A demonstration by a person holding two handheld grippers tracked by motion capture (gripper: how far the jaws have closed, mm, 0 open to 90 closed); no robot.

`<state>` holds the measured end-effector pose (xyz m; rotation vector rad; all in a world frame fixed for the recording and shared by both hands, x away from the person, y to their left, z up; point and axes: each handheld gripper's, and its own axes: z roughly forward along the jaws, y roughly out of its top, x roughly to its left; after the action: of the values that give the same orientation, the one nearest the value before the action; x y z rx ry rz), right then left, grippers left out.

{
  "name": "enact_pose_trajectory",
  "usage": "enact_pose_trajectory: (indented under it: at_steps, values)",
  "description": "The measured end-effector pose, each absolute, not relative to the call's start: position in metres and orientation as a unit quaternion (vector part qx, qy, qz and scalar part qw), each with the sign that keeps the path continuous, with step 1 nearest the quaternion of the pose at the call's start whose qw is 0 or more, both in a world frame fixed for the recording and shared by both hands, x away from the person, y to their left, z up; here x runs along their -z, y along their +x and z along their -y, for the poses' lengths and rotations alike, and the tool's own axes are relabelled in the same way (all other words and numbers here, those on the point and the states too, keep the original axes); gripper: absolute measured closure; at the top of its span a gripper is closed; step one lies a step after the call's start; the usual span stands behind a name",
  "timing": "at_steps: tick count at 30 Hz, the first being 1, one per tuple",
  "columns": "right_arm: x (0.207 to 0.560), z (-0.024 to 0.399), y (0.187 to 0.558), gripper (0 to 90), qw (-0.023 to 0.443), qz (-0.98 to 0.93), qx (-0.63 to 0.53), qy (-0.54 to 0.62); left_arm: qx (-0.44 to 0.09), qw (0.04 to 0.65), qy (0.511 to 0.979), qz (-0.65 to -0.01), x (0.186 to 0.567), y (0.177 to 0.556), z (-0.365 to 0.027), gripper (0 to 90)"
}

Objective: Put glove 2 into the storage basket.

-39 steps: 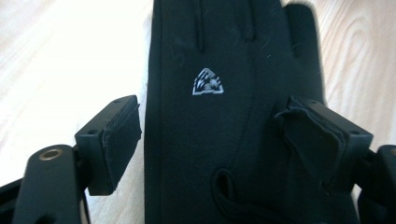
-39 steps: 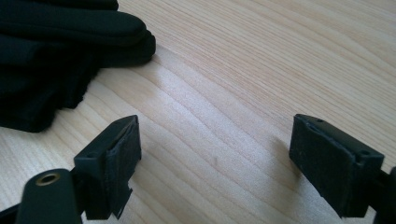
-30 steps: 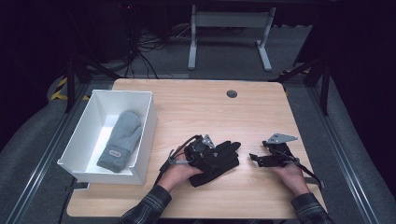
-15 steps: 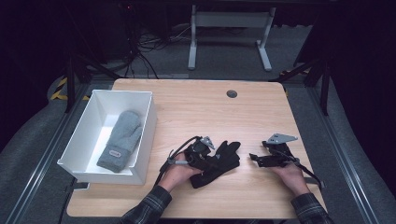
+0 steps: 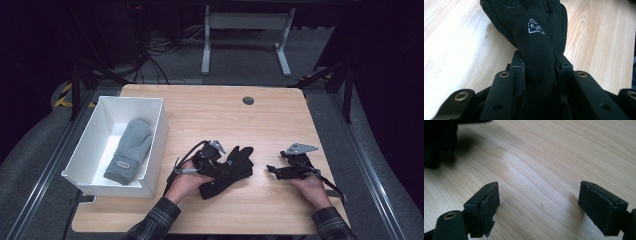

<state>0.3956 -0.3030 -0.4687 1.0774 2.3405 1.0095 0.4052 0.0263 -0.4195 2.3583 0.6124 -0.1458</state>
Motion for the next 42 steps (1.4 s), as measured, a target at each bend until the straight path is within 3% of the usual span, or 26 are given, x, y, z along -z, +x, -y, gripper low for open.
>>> enact_pose_trajectory:
  at_steps: [26, 42]
  values:
    - [0.469, 0.303, 0.395, 16.5, 0.184, -0.832, -0.358, 0.381, -0.011, 0.385, 0.879, -0.283, 0.296, 0.411, -0.086, 68.3]
    - [0.469, 0.303, 0.396, 16.5, 0.184, -0.832, -0.359, 0.381, -0.063, 0.395, 0.849, -0.345, 0.262, 0.413, -0.164, 68.5]
